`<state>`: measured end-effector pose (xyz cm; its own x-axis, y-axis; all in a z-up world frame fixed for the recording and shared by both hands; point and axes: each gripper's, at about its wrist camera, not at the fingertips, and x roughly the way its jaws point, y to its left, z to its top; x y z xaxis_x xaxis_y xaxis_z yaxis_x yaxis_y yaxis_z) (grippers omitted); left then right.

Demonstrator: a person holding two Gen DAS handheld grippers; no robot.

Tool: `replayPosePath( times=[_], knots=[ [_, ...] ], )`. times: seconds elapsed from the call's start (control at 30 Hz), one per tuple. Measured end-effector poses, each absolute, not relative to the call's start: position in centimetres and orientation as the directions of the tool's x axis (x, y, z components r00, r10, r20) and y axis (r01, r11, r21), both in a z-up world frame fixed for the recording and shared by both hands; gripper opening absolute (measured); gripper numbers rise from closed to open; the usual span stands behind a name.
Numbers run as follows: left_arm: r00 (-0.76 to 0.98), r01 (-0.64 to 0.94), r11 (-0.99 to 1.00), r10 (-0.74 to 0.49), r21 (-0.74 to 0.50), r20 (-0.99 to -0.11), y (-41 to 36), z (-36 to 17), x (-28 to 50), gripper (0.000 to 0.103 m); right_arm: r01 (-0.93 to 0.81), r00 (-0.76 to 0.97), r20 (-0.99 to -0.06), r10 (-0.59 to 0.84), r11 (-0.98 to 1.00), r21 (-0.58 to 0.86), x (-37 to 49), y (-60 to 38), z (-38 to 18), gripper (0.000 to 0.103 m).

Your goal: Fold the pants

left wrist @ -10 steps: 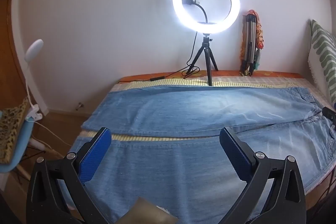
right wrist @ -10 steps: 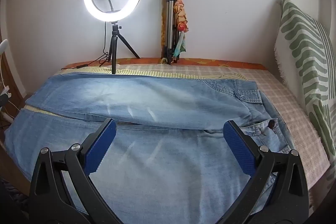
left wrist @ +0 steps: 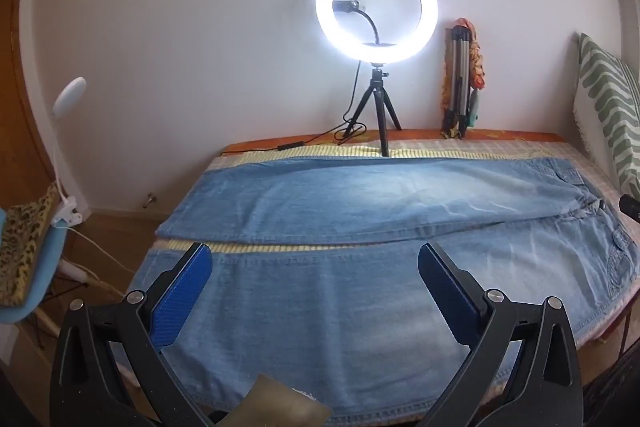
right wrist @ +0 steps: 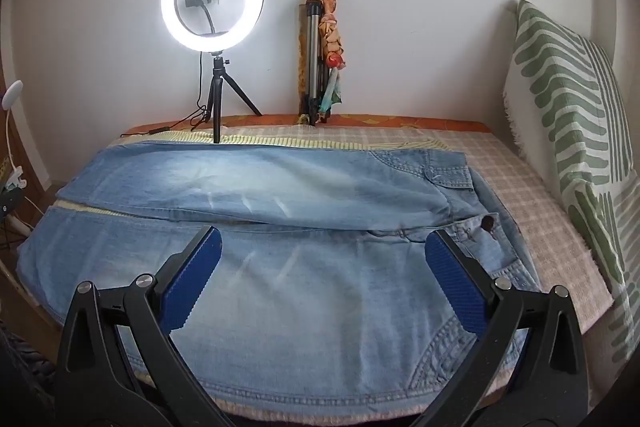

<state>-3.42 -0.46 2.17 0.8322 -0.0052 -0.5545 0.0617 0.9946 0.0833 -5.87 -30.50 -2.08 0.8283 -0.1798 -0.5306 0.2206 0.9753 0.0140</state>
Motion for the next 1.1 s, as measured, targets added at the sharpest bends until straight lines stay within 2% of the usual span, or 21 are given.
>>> replayPosePath(
  times=[0.3, 1.1],
  knots=[
    [0.844, 0.045, 0.994, 0.013, 0.095, -0.537, -0.7, 2.6, -6.1, 0.103, 0.232, 0.836, -0.52, -0.175, 0.971, 0.047, -9.2, -30.9, -1.3, 0.103],
    [0.869, 0.04, 0.994, 0.014, 0.099, -0.494, -0.7, 3.1, -8.0, 0.103, 0.215, 0.848, -0.504, -0.166, 0.976, 0.039, -9.7, -30.2, -0.3, 0.103]
  ],
)
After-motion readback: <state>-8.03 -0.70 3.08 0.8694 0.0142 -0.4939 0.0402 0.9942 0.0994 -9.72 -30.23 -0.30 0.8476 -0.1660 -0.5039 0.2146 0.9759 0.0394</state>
